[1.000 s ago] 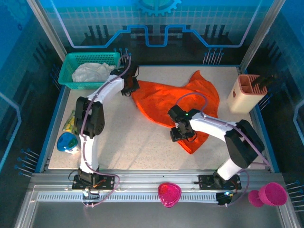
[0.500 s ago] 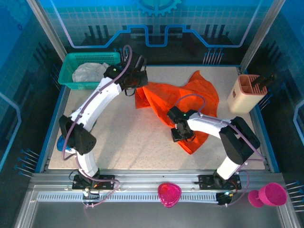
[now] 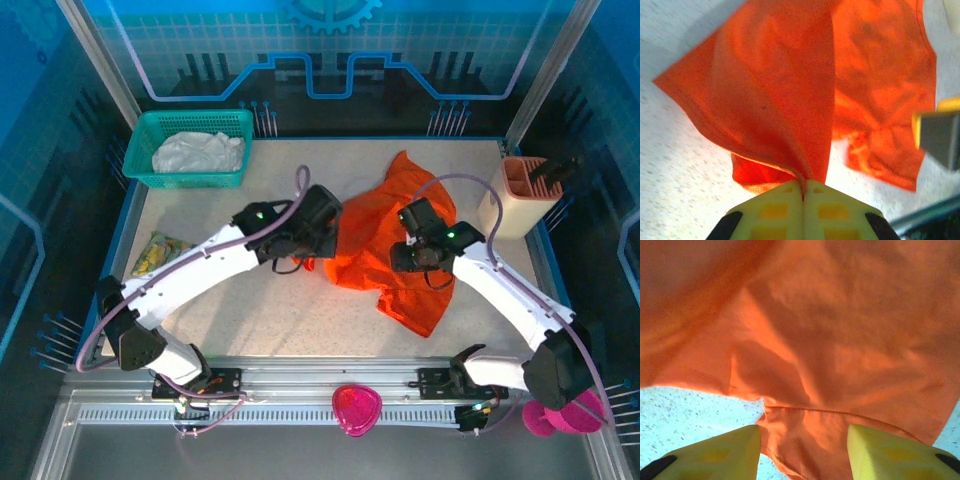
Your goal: Fold and stack the t-shirts
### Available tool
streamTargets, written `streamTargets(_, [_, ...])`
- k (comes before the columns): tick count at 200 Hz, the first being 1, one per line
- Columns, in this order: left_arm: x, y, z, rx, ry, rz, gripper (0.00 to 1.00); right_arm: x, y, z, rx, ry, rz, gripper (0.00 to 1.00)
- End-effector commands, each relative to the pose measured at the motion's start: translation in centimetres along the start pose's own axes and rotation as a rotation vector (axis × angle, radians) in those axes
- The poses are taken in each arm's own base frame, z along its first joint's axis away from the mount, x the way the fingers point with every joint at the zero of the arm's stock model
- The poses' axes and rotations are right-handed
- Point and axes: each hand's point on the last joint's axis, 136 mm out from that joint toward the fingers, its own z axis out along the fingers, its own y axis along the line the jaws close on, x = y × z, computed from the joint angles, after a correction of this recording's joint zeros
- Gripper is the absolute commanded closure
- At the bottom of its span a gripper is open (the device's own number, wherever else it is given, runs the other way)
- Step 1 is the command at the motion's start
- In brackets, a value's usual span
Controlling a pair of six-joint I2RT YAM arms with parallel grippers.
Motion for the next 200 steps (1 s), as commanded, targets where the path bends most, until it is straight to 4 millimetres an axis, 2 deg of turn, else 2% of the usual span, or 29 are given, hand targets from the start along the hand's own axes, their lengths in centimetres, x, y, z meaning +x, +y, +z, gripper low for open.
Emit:
streamTargets(1, [3.9, -2.7, 2.7, 0.054, 0.110, 0.019, 1.00, -0.3, -0.4, -0.7, -0.007, 0.010, -0.005, 0.50])
streamTargets(6, [4.8, -3.4, 3.3, 0.067, 0.133, 0.035, 1.00, -0.4, -0.4, -0.7, -0.009, 0.011, -0.004, 0.50])
streamTargets(21, [6.8, -5.2, 4.8, 0.102, 0.183, 0.080, 0.90, -0.5, -0.3, -0.4, -0.014, 0.016, -0.001, 0.50])
streamTargets(38, [7.9, -6.6, 5.4, 0.122, 0.203, 0.119, 0.74, -0.5, -0.1, 0.0, -0.027, 0.027, 0.011, 0.50])
streamTargets(61, [6.9, -6.3, 4.3, 0.102, 0.158, 0.132, 0.35, 0.0, 0.3, 0.6, -0.050, 0.045, 0.022, 0.51])
streamTargets(77, [5.6, -5.0, 2.7, 0.069, 0.102, 0.127, 0.22, 0.5, 0.8, 1.0, -0.082, 0.062, 0.037, 0.50])
streamTargets(92, [4.5, -2.7, 1.5, 0.025, 0.067, 0.090, 0.20, 1.0, 1.7, 1.5, -0.129, 0.080, 0.055, 0.48])
streamTargets(111, [3.5, 1.9, 1.1, -0.059, 0.046, -0.009, 0.20, 1.6, 3.0, 2.3, -0.185, 0.100, 0.081, 0.46])
streamTargets(130, [2.9, 7.0, 2.6, -0.106, 0.046, -0.142, 0.22, 2.1, 5.1, 3.3, -0.248, 0.130, 0.092, 0.47])
streamTargets(153, [1.7, 11.7, 5.5, -0.119, 0.047, -0.259, 0.29, 3.6, 7.8, 4.8, -0.278, 0.199, 0.069, 0.50])
streamTargets(176, [0.2, 14.2, 8.5, -0.139, 0.039, -0.302, 0.30, 5.5, 9.3, 6.6, -0.274, 0.269, 0.066, 0.51])
streamTargets(200, [-1.2, 14.9, 11.8, -0.140, 0.036, -0.310, 0.30, 7.3, 10.1, 8.0, -0.272, 0.315, 0.080, 0.48])
